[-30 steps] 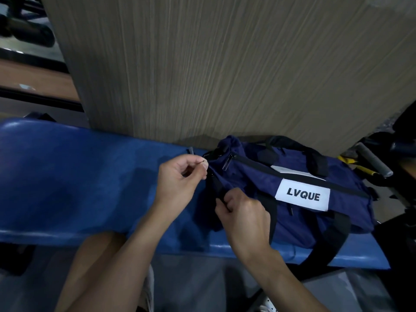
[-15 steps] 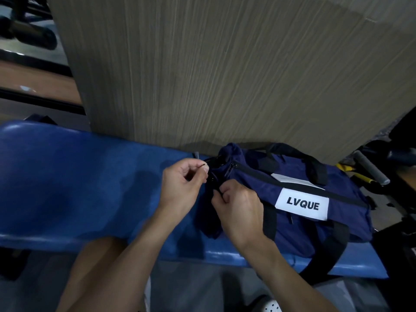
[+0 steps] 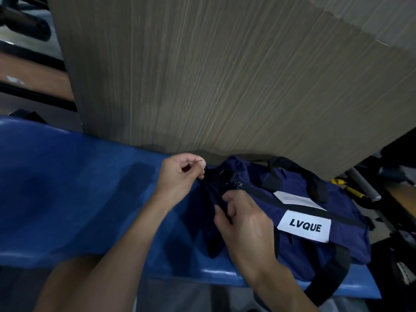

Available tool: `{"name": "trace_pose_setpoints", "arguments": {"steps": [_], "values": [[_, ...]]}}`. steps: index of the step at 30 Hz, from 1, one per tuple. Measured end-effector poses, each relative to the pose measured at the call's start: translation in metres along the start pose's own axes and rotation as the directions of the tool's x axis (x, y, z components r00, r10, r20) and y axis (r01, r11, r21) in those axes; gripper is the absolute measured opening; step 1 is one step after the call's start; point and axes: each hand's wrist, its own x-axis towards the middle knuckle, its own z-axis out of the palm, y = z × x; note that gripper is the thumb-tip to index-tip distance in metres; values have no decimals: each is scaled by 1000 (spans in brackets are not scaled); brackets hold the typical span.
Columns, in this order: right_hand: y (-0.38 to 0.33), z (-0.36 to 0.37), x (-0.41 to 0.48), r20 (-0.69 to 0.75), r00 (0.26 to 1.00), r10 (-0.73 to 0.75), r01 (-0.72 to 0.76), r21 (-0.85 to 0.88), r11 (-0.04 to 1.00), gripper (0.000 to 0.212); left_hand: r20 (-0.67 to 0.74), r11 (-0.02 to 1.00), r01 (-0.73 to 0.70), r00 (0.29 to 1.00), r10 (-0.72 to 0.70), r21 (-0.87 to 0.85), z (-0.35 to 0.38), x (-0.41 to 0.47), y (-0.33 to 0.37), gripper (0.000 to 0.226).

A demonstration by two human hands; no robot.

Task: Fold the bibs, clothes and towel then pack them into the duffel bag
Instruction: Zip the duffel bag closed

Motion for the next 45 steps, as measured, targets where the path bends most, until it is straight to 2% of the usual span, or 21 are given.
{"name": "trace_pose_setpoints", "arguments": {"steps": [2, 4, 7, 12, 16, 20, 27, 28, 31, 33, 35, 39, 45], "values": [[-8, 3, 13, -88, 979, -182, 177, -63, 982, 16, 19, 1000, -8, 1000, 8, -20, 1, 3, 0, 7], [-11, 6, 28, -81, 969, -234, 215, -192, 958, 21, 33, 1000, -20, 999, 21, -19, 1, 4, 0, 7], [-6, 15, 44, -20, 992, -127, 111, -373, 921, 32, 45, 999, -48, 998, 48, -1, 1, 7, 0, 7], [3, 27, 57, 27, 997, -70, 75, -459, 885, 28, 49, 997, -72, 996, 73, -20, 2, 8, 4, 7], [4, 31, 60, 22, 999, -29, 35, -381, 924, 18, 7, 996, -76, 997, 77, -35, 5, 10, 3, 8], [8, 26, 58, 11, 1000, 7, -4, -268, 963, 12, -65, 993, 25, 997, -33, -115, 11, 16, -2, 13], [14, 10, 52, 91, 994, 58, -31, -272, 962, 9, -69, 969, 183, 978, -196, -164, 22, 21, -13, 12], [13, 9, 54, 124, 990, 74, -37, -276, 960, 10, -55, 970, 180, 980, -191, -164, 22, 20, -12, 12], [9, 10, 65, 222, 968, 121, -43, -326, 945, 38, -22, 976, 136, 990, -142, -170, 22, 18, -8, 10], [7, 15, 72, 246, 960, 135, -38, -364, 931, 34, -10, 977, 111, 993, -115, -182, 21, 18, -5, 10], [9, 20, 78, 236, 957, 167, -64, -388, 920, 31, -5, 978, 89, 996, -92, -187, 21, 18, -5, 9], [14, 28, 83, 206, 954, 220, -145, -326, 934, 27, 5, 984, 79, 997, -79, -159, 24, 20, -3, 5], [21, 35, 74, 92, 972, 216, -207, -102, 973, 38, -2, 988, 138, 990, -138, -63, 22, 27, -7, 4]]}}
